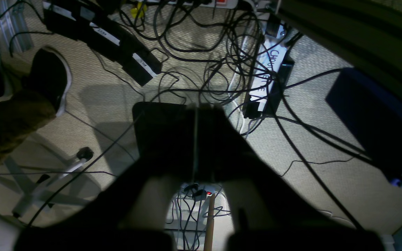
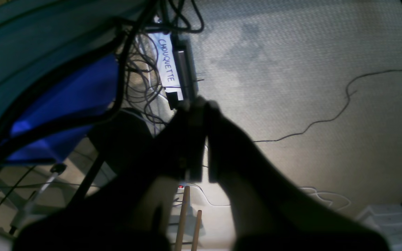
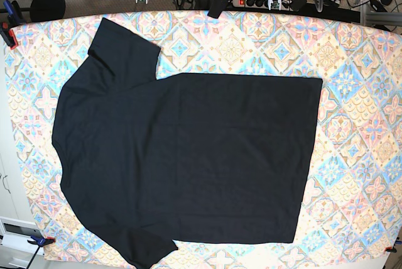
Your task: Fold the T-shirt properly
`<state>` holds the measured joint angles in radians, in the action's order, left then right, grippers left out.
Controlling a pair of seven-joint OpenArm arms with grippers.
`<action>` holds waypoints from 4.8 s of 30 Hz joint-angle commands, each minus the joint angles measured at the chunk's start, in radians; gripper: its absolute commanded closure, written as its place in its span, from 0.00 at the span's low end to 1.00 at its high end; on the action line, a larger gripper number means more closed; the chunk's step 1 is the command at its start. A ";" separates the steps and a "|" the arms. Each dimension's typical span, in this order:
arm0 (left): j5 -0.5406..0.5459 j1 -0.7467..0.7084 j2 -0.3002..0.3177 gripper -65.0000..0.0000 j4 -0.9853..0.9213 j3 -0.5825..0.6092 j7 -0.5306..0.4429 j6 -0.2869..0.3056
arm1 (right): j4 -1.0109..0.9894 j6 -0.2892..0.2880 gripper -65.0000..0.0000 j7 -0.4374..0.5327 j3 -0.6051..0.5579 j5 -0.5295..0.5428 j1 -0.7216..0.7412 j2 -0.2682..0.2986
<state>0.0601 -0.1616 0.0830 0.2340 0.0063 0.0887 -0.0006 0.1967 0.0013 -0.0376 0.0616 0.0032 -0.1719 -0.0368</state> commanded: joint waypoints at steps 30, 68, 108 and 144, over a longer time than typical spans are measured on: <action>0.004 -0.303 0.119 0.99 0.301 -0.001 -0.004 -0.003 | 0.229 -0.004 0.99 0.009 -0.003 -0.004 -0.268 0.094; 0.310 -0.913 0.384 0.87 1.771 -0.207 0.096 -0.008 | 1.742 -0.004 1.00 -0.322 0.266 -0.001 -0.917 0.120; 0.949 -0.188 0.228 0.23 1.312 -0.395 0.750 -0.005 | 1.757 -0.004 1.00 -0.344 0.146 -0.001 -0.785 0.117; 0.903 -0.039 0.162 0.98 1.134 -0.305 0.751 -0.003 | 1.751 -0.004 0.65 -0.577 0.156 0.614 -0.622 0.200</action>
<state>0.9577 -0.2005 0.2333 1.3521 -0.2928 0.8413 -0.0040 1.9350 0.0013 -0.6350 0.2119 0.6106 -0.7883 0.1520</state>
